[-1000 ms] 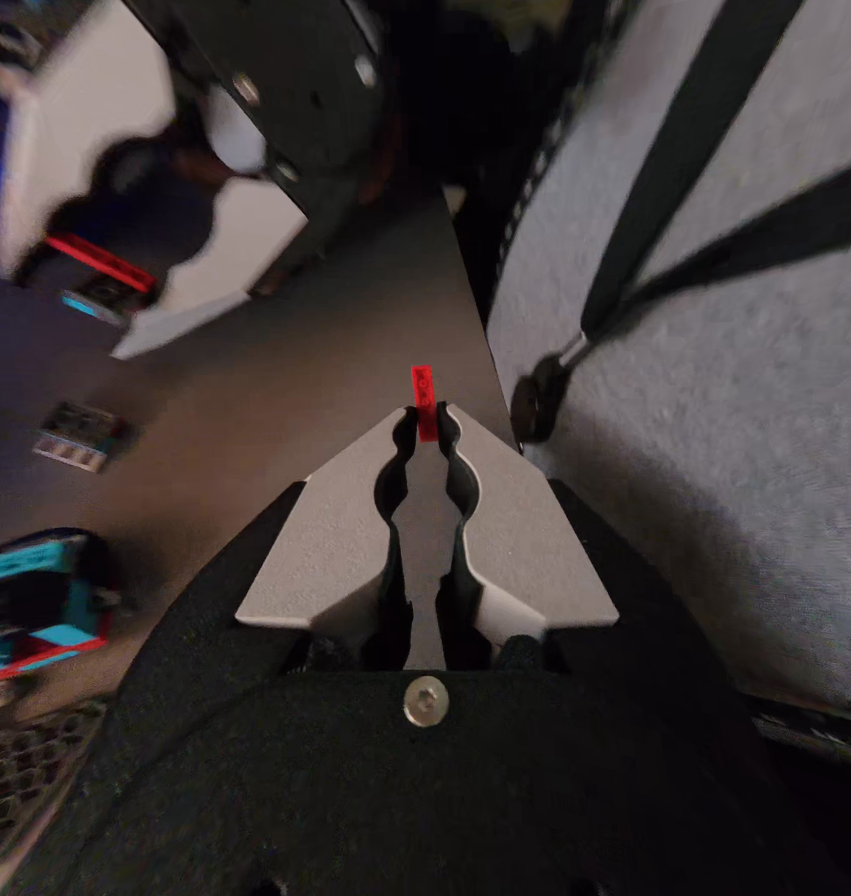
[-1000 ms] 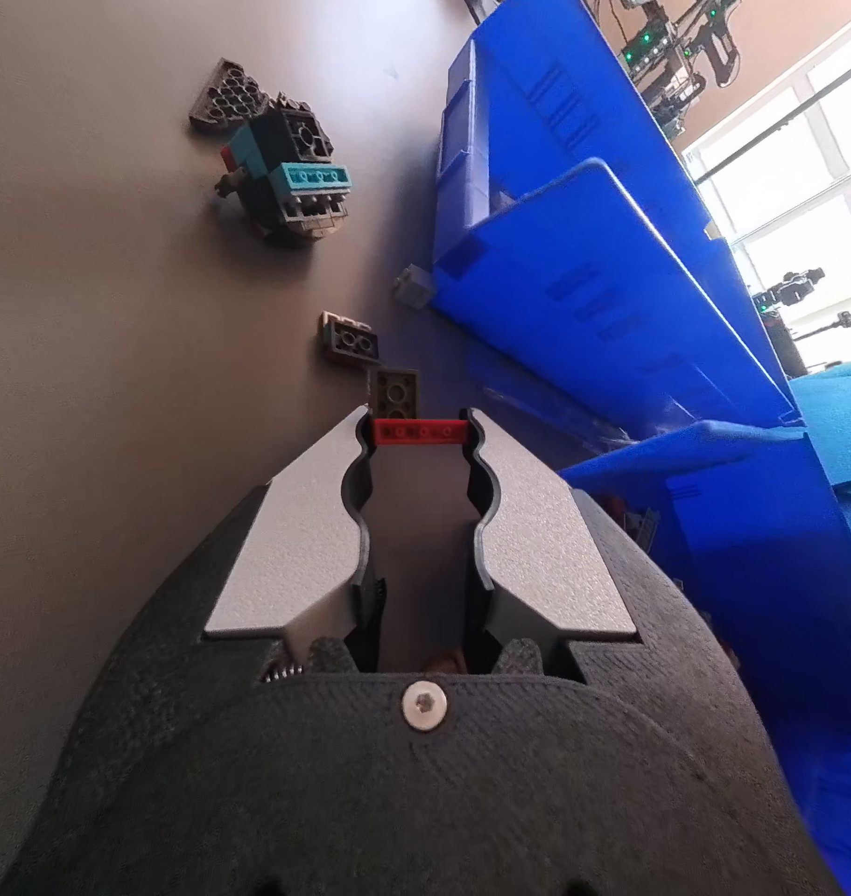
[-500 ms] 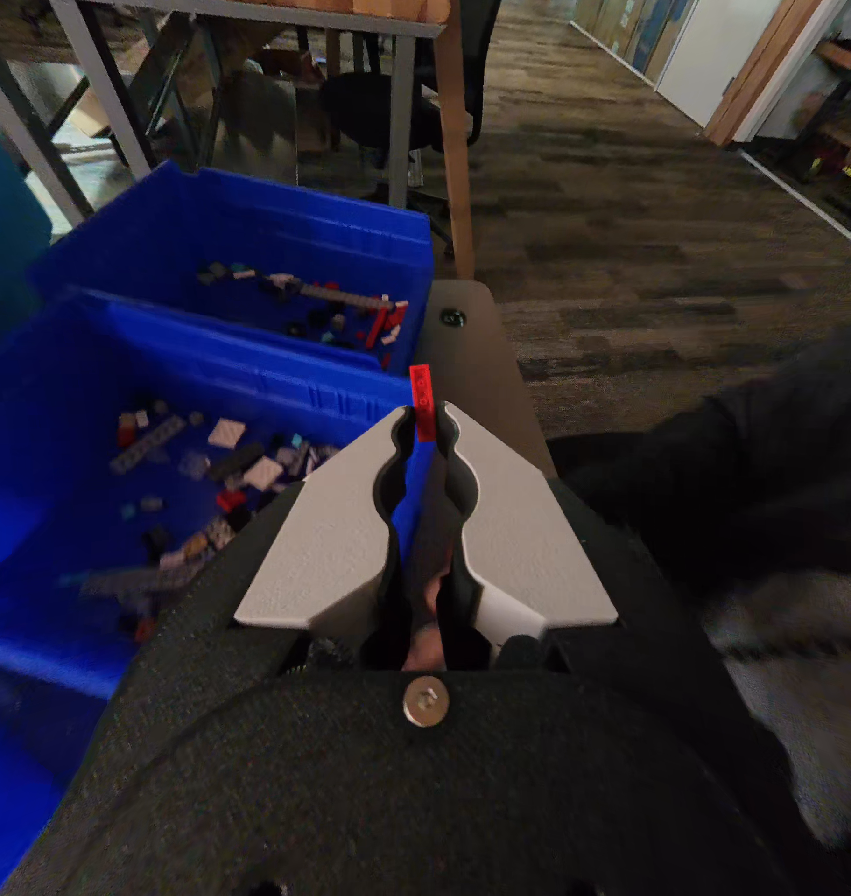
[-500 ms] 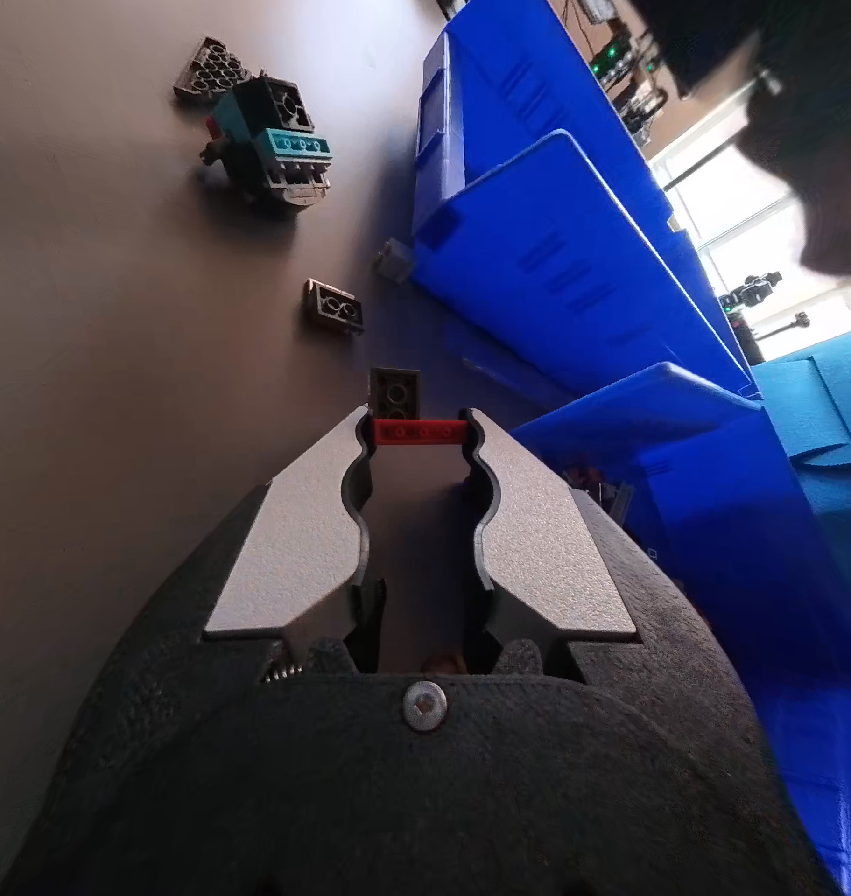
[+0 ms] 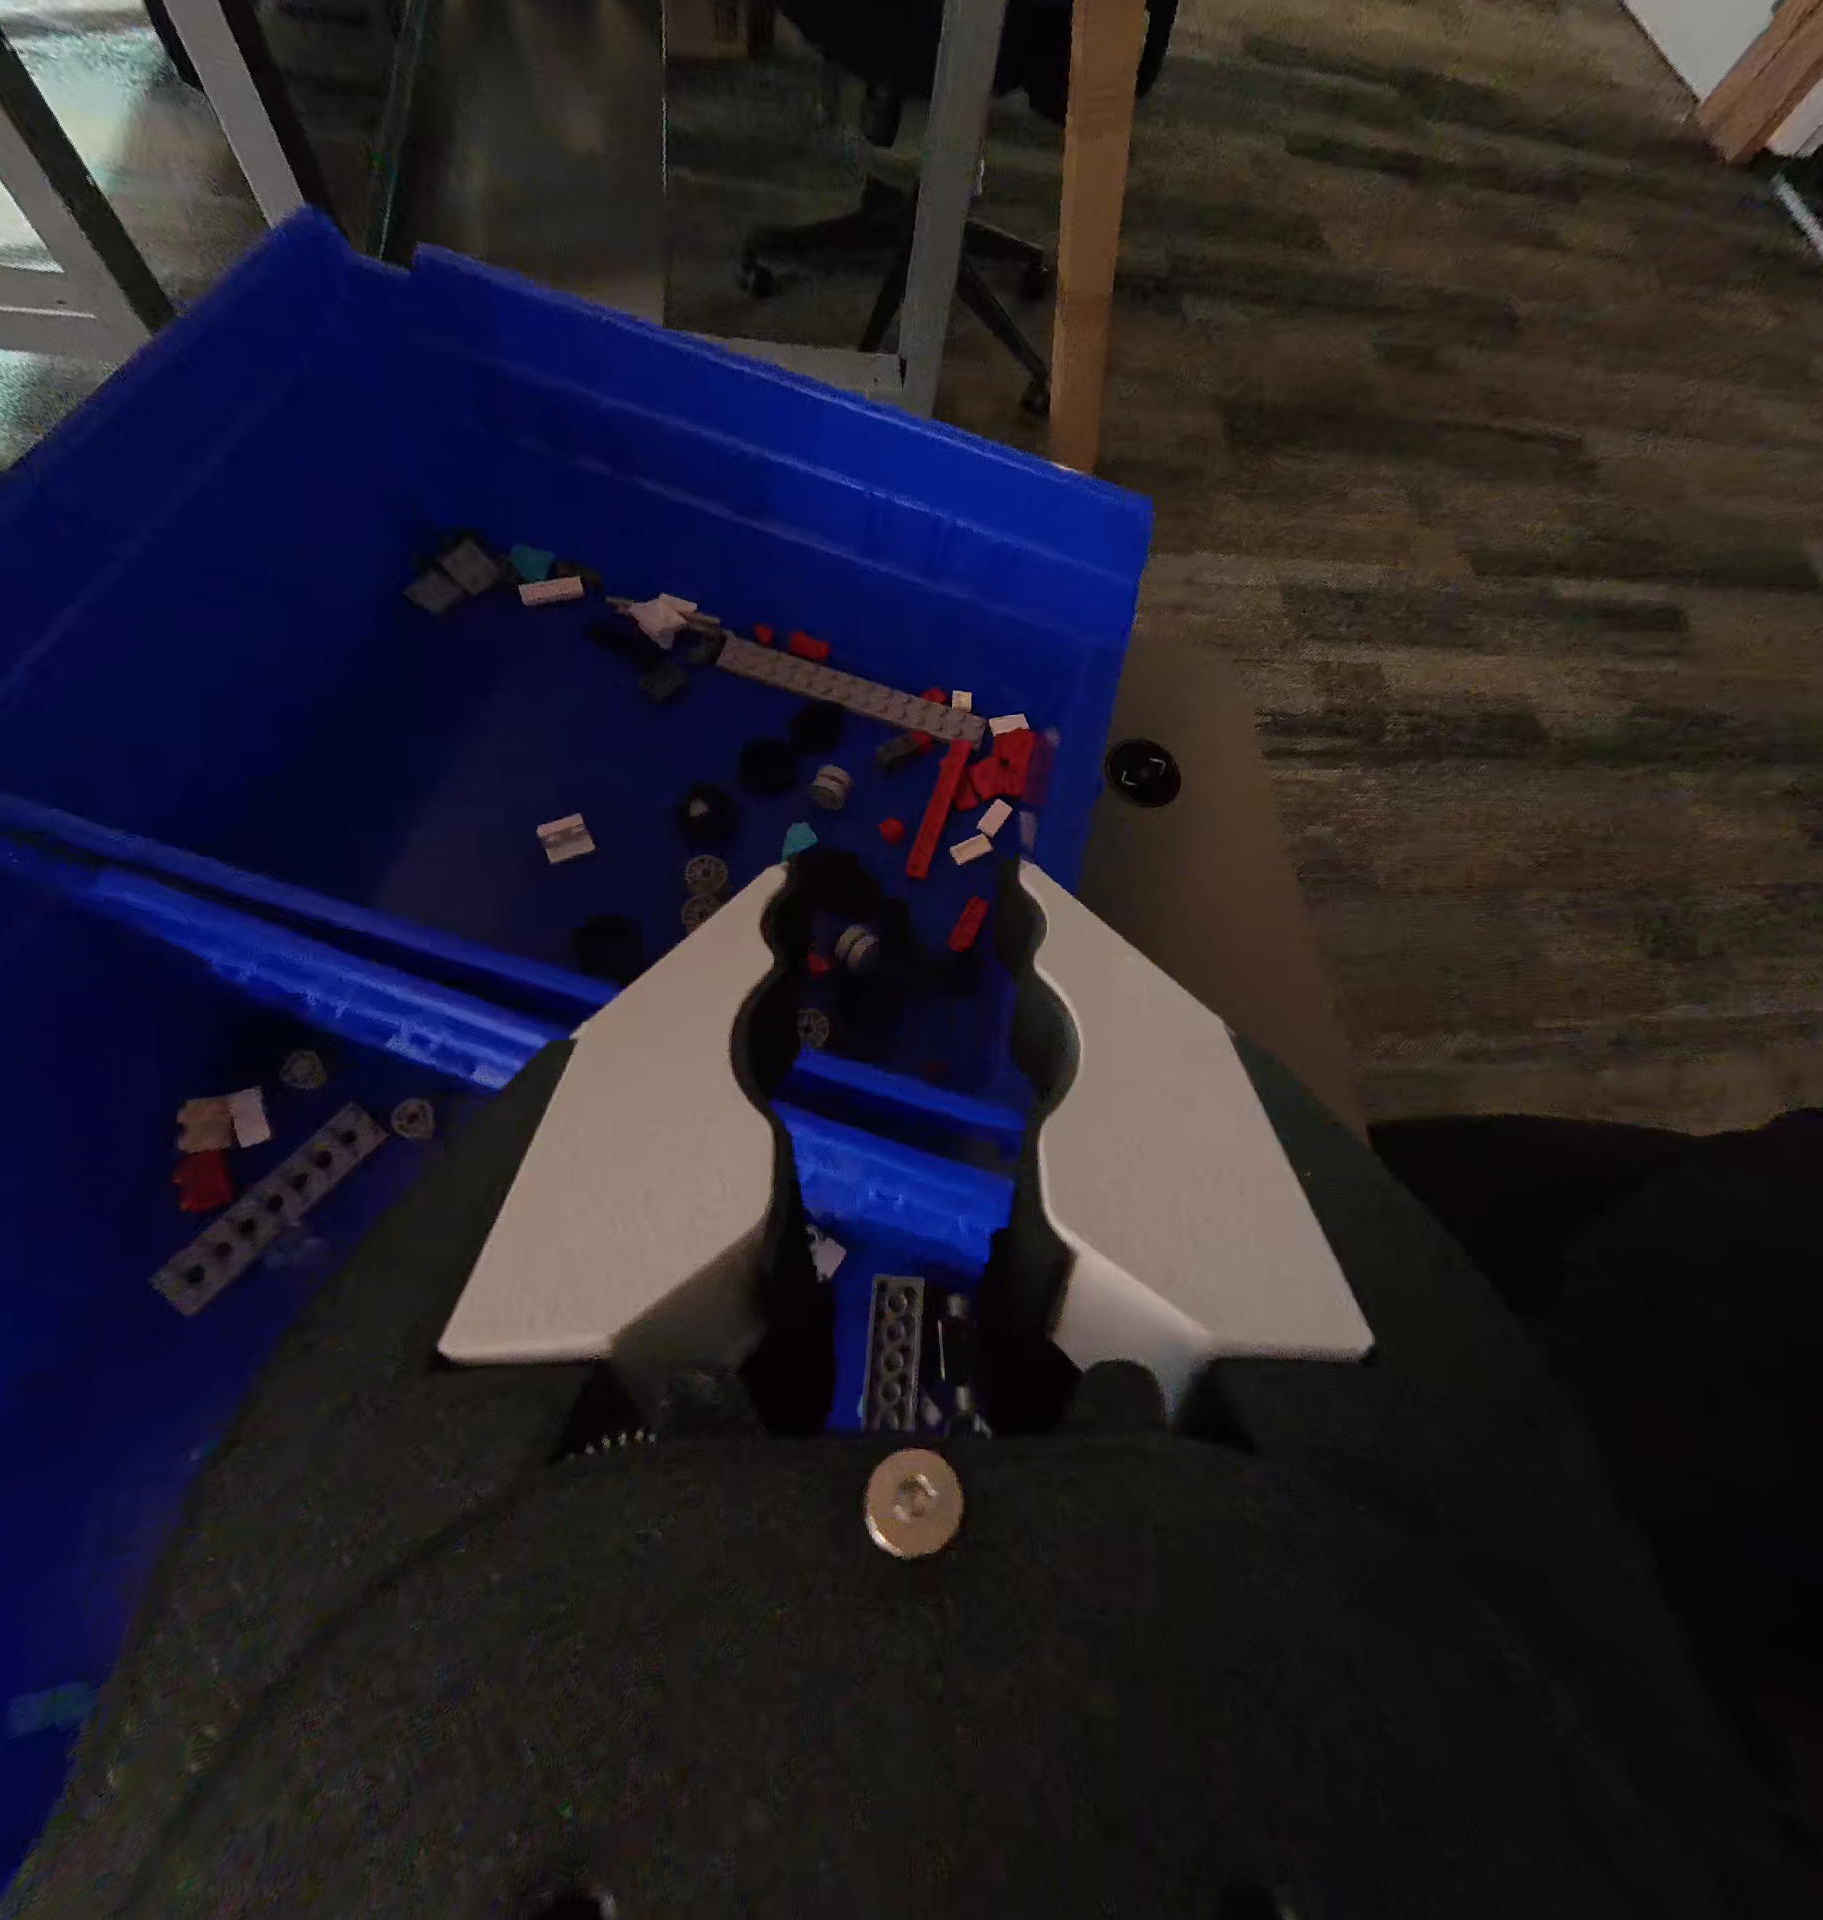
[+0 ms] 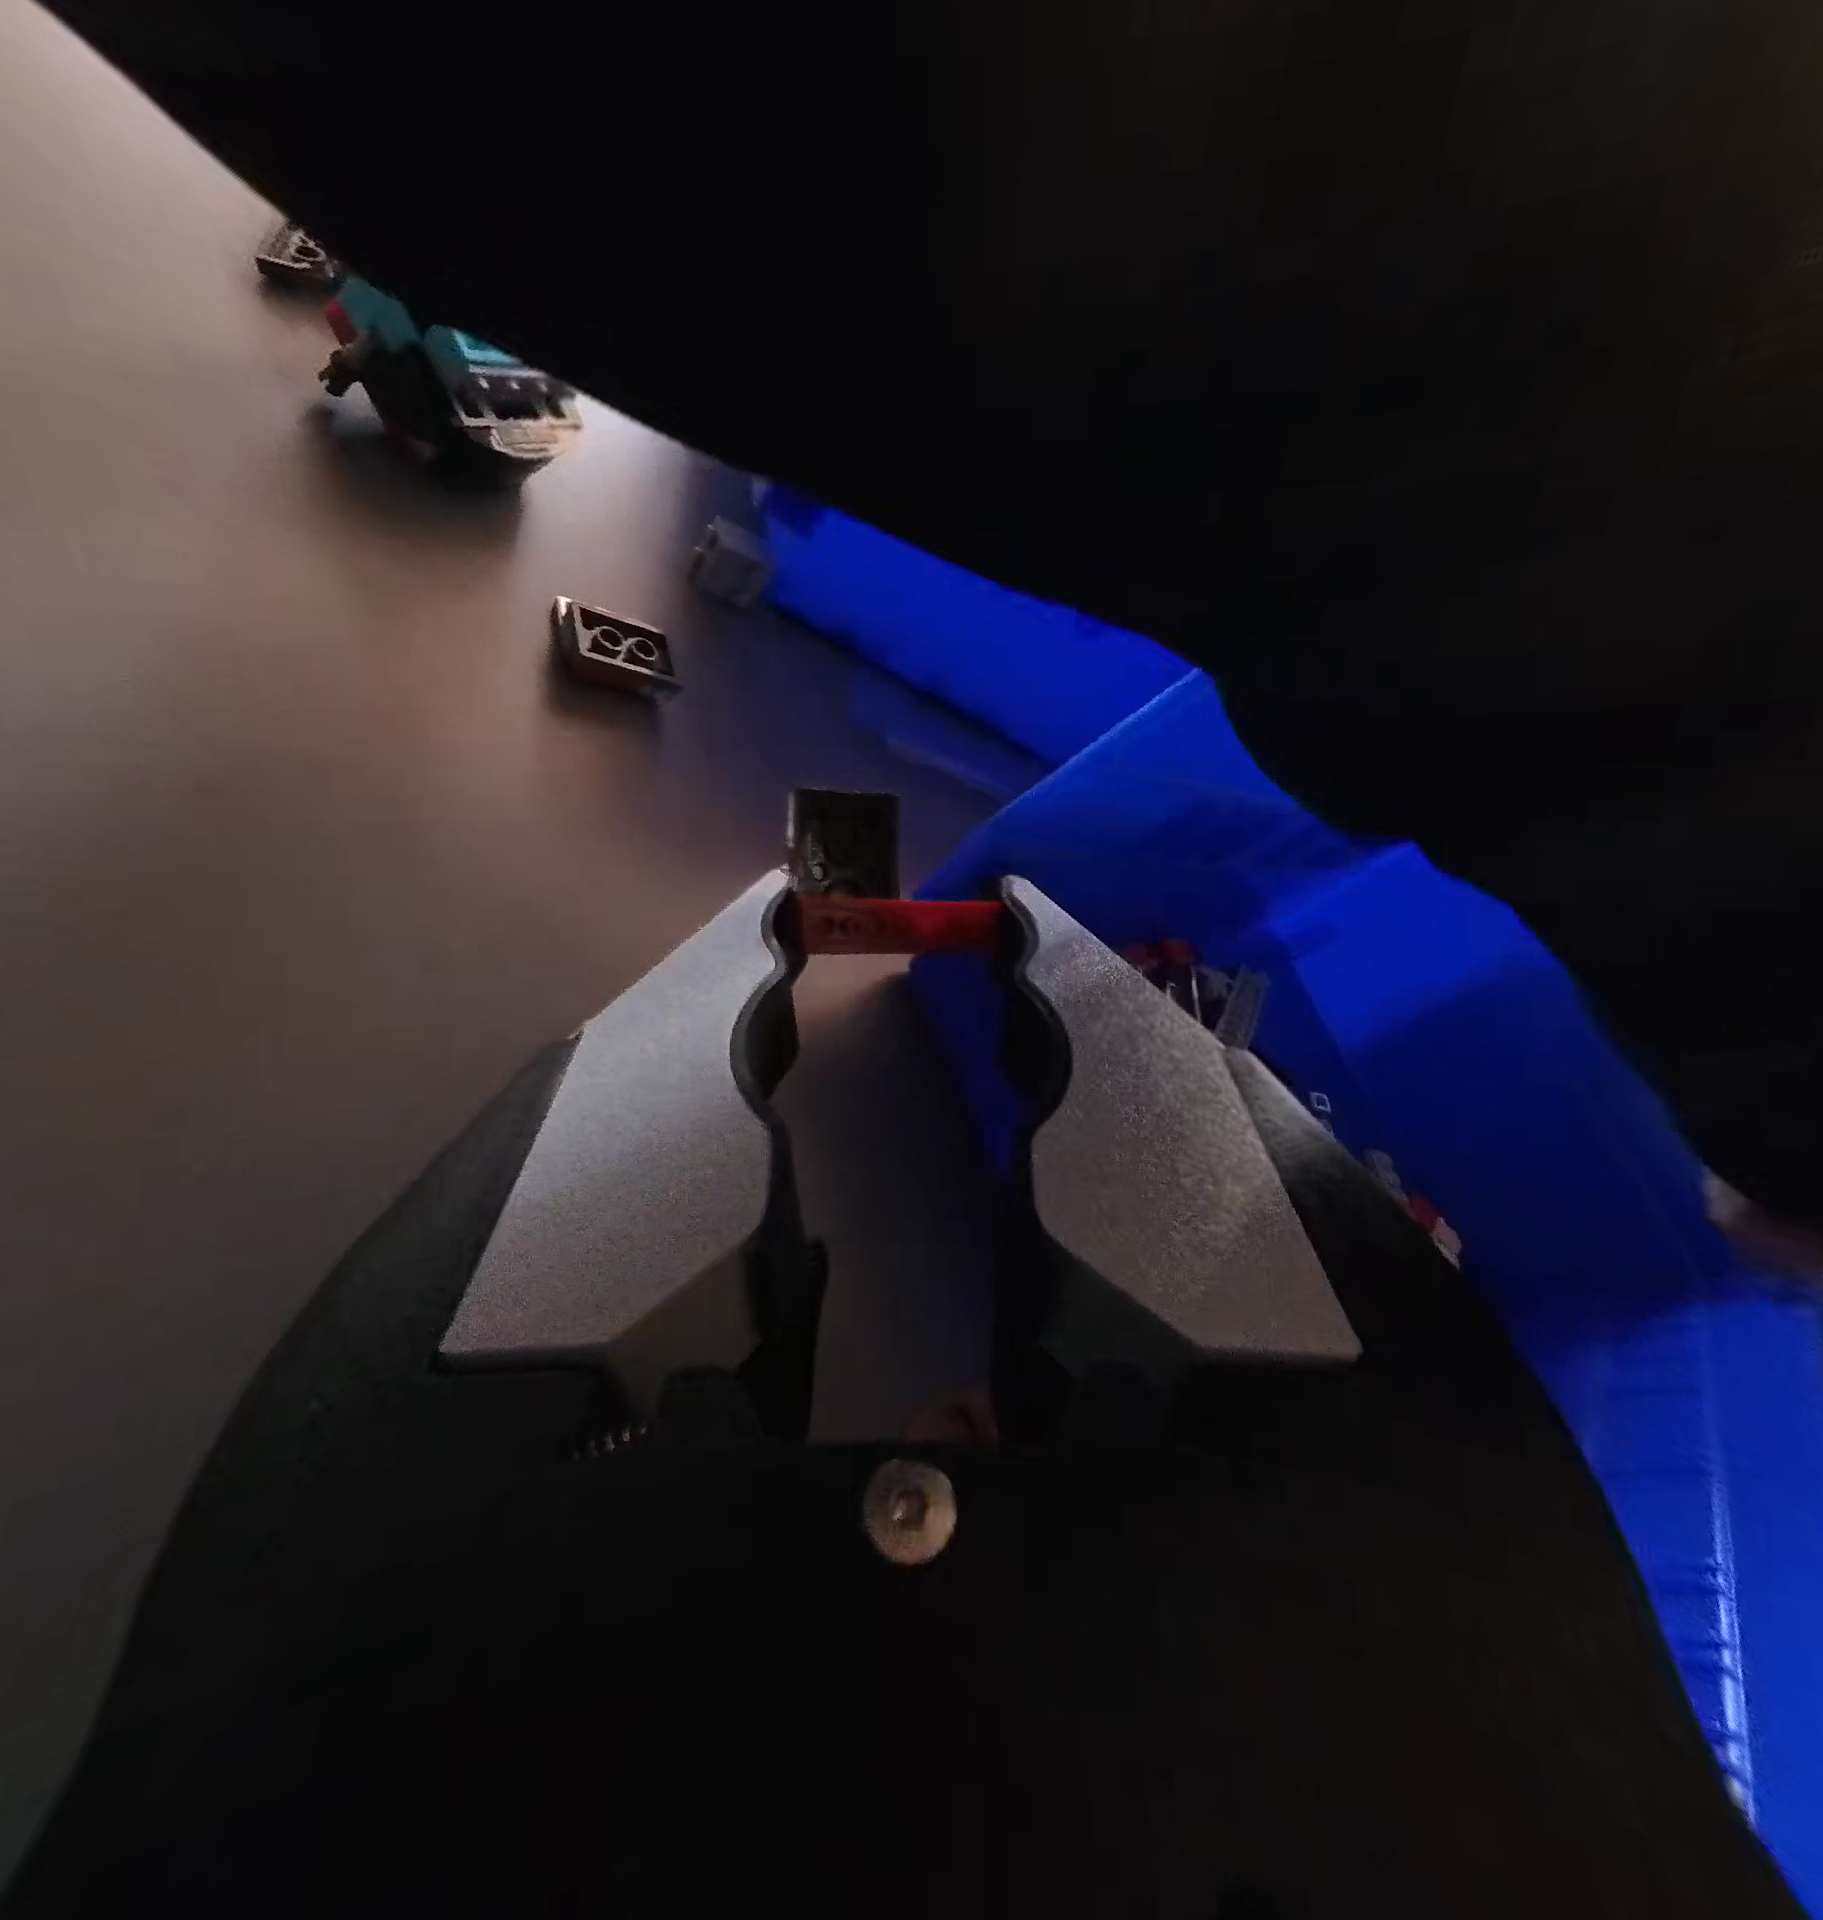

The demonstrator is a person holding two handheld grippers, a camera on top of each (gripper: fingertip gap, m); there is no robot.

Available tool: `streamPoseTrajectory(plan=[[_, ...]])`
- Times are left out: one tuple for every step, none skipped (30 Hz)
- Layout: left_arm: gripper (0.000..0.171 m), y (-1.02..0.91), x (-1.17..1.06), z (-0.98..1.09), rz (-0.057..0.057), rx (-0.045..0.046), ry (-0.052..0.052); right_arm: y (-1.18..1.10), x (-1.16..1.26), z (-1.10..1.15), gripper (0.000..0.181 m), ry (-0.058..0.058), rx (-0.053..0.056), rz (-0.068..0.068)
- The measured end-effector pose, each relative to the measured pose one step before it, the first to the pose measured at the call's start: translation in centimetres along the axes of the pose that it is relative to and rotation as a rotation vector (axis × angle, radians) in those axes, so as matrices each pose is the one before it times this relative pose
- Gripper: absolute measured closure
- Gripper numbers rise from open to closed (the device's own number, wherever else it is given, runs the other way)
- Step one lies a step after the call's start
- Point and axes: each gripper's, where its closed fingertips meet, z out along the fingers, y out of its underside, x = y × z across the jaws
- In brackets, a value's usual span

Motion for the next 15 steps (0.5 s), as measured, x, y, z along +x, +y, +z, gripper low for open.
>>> streamPoseTrajectory(plan=[[0.134,0.346,0.068,-0.901,-0.0089,0.01361,0.0044,0.030,0.151,-0.105,0.144,0.0053,0.0008,0.0066],[0.134,0.426,0.112,-1.148,-0.0069,0.01497,0.0028,-0.026,0.132,-0.072,0.144,0.0045,0.0030,0.0070],[0.134,0.507,0.182,-1.388,-0.0090,0.01699,0.0019,-0.019,0.142,-0.067,0.144,0.0046,0.0023,0.0063],[0.134,0.614,0.224,-1.565,-0.0093,0.01892,0.0019,-0.003,0.111,-0.043,0.144,0.0036,0.0007,0.0055],[0.134,0.712,0.196,-1.712,-0.0121,0.02157,-0.0021,0.000,0.119,-0.033,0.144,0.0047,0.0003,0.0049],[0.134,0.806,0.167,-1.790,-0.0170,0.02331,-0.0052,-0.005,0.119,-0.045,0.144,0.0044,0.0003,0.0050],[0.134,0.891,0.155,-1.839,-0.0208,0.02451,-0.0062,-0.011,0.125,-0.019,0.144,0.0037,0.0002,0.0054],[0.134,0.964,0.133,-1.846,-0.0250,0.02374,-0.0062,-0.056,0.123,-0.017,0.144,0.0045,0.0032,0.0058],[0.134,1.041,0.156,-1.822,-0.0259,0.02103,-0.0038,-0.109,0.121,0.008,0.144,0.0041,0.0047,0.0053],[0.135,1.103,0.116,-1.754,-0.0274,0.01903,-0.0073,-0.147,0.100,0.041,0.145,0.0047,0.0070,0.0025],[0.136,1.091,0.060,-1.699,-0.0249,0.01912,-0.0120,-0.216,0.053,0.074,0.145,0.0024,0.0093,0.0013],[0.137,1.073,0.039,-1.595,-0.0180,0.01612,-0.0145,-0.304,-0.014,0.116,0.145,-0.0004,0.0097,0.0021],[0.137,1.022,-0.065,-1.484,-0.0131,0.01432,-0.0210,-0.422,-0.039,0.139,0.145,0.0004,0.0124,-0.0002],[0.138,0.995,-0.206,-1.380,-0.0092,0.01217,-0.0260,-0.550,-0.077,0.172,0.145,0.0013,0.0156,-0.0056],[0.139,0.984,-0.308,-1.246,-0.0093,0.00757,-0.0271,-0.643,-0.127,0.203,0.145,0.0013,0.0162,-0.0123]])
